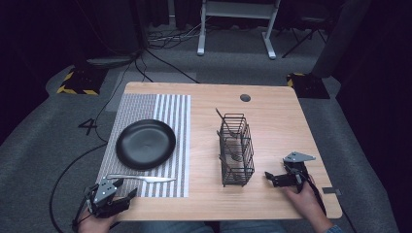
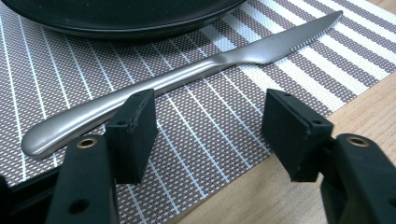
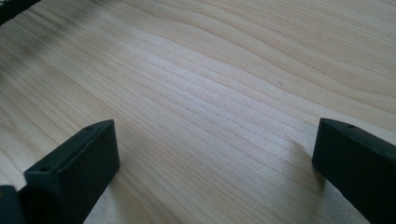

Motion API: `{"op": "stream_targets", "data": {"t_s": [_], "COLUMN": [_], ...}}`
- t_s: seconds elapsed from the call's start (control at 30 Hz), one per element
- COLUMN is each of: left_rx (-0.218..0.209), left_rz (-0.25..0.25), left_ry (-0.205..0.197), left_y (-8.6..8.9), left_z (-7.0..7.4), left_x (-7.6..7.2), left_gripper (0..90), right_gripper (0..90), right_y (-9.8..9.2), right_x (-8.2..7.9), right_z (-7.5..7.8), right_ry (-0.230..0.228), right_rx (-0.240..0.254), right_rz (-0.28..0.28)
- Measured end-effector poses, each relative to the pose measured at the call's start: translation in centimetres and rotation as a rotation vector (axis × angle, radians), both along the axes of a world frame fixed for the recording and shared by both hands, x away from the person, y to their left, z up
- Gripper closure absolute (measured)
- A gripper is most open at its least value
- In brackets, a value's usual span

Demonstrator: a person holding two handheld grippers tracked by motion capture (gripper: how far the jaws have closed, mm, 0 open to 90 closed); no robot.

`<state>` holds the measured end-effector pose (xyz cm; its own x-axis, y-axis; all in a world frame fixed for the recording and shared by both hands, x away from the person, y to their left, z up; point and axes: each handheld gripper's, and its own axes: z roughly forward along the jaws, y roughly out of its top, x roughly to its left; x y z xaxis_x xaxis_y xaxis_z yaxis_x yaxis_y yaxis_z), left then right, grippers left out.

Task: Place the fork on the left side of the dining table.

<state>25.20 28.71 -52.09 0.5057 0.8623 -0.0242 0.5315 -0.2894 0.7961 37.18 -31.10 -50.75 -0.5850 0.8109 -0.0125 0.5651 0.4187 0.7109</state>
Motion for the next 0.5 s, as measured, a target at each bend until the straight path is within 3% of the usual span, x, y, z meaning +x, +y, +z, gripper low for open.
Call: {"op": "stream_targets", "data": {"t_s": [0.23,0.5], "left_rx": [-0.02,-0.023], "left_rz": [0.015,-0.007], "left_ry": [0.035,0.007], "left_y": [0.0,-1.0], "left_z": [0.9,2.9], "left_x": [-0.2,0.0], "left_gripper": [35.1,34.6], "right_gripper": [1.2,3.2], "right_y": [0.0,0.1], "right_x": [0.0,-0.2], "right_z": [0.0,0.0], "right_ry": [-0.002,-0.009], "right_rx": [0.0,0.001], "right_rz": [-0.002,-0.007]}}
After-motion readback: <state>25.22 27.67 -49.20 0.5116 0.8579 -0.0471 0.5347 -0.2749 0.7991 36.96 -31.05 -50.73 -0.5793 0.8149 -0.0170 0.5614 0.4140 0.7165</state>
